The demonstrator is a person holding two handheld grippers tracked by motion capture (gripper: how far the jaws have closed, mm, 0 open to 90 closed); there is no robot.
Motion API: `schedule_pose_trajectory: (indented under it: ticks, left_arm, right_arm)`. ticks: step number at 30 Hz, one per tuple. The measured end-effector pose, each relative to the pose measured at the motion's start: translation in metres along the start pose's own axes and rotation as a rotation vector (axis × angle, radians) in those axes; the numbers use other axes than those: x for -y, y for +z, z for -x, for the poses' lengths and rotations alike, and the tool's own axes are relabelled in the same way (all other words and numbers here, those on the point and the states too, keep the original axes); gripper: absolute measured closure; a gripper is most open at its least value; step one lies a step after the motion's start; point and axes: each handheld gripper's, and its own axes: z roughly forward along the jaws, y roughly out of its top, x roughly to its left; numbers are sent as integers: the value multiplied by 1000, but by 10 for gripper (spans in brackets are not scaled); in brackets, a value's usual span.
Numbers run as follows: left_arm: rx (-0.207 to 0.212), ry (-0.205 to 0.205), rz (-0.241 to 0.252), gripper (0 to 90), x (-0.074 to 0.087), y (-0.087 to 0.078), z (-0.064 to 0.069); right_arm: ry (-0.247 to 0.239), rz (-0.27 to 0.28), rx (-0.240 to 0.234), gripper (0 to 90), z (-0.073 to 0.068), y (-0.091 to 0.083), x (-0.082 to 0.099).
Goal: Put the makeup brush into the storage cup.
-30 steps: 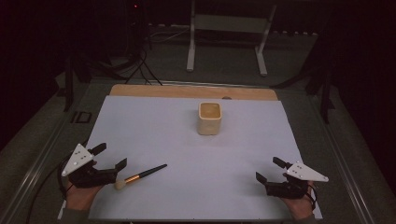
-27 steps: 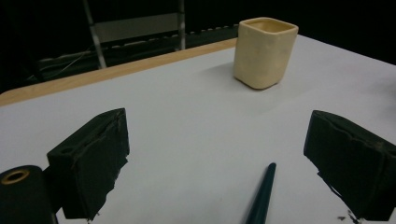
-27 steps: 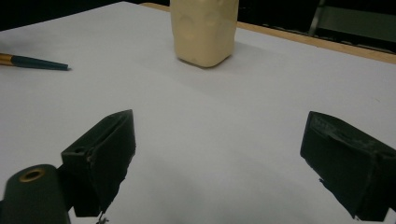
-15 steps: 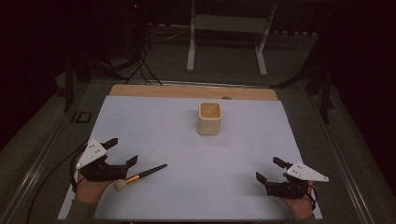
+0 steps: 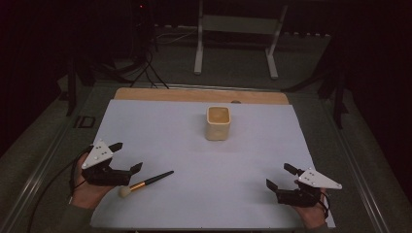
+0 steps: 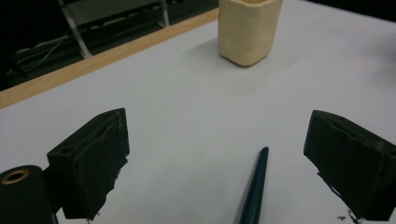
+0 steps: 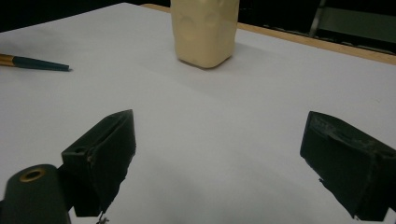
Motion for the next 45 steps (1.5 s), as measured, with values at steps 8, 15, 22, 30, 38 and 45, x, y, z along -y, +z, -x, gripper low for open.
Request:
schedule_pose_trajectory:
  ticks: [8,15,22,30,38,45]
  left_arm:
    - [37,48,-119,80,-3,3,-2]
    - [77,110,-263,80,-3,11,1]
    - [113,189,-420,81,-4,21,5]
    - [156,235,-514,96,-6,27,10]
    - [162,247,-538,119,-5,31,12]
    - [163,250,-597,143,2,39,12]
  right_arm:
    - [-1,-1,-1,102,0,0,0]
    - [1,-3,-2,101,0,0,0]
    - [3,-6,-4,102,0,0,0]
    - [2,-7,-5,102,0,1,0]
    - [2,-10,-5,102,0,1,1]
    - [0,-12,-6,102,0,1,1]
